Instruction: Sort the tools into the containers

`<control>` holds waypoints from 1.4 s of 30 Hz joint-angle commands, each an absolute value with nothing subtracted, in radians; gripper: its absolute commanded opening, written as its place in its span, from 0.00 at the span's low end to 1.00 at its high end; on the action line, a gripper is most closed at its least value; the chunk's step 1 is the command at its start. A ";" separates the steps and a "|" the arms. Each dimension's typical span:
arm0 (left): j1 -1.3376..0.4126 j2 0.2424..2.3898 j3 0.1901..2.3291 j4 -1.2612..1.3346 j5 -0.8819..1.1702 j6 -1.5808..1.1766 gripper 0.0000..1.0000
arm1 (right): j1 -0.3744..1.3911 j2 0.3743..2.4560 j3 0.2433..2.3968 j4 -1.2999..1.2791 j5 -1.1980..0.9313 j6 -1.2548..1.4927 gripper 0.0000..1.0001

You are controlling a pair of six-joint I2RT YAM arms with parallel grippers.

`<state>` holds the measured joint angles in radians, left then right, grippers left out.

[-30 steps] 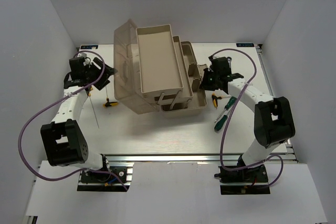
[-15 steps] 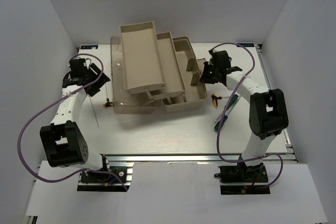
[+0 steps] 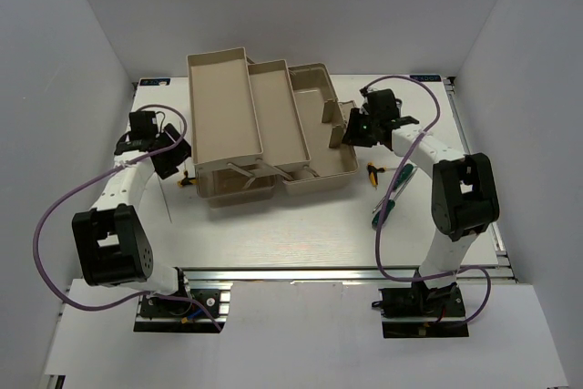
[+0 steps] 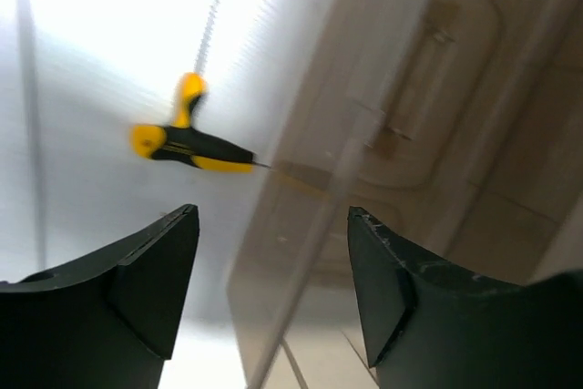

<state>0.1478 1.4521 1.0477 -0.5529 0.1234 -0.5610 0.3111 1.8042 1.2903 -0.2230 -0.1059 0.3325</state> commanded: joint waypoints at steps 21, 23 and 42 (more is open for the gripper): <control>0.097 1.755 1.161 -0.477 -0.078 -0.428 0.49 | 0.258 1.539 1.138 -0.150 -0.357 0.104 0.68; 0.086 1.787 1.173 -0.482 -0.089 -0.422 0.49 | 0.256 1.532 1.138 -0.155 -0.362 0.101 0.68; 0.080 1.692 1.061 -0.471 -0.149 -0.411 0.00 | 0.236 1.508 1.163 -0.178 -0.429 0.112 0.68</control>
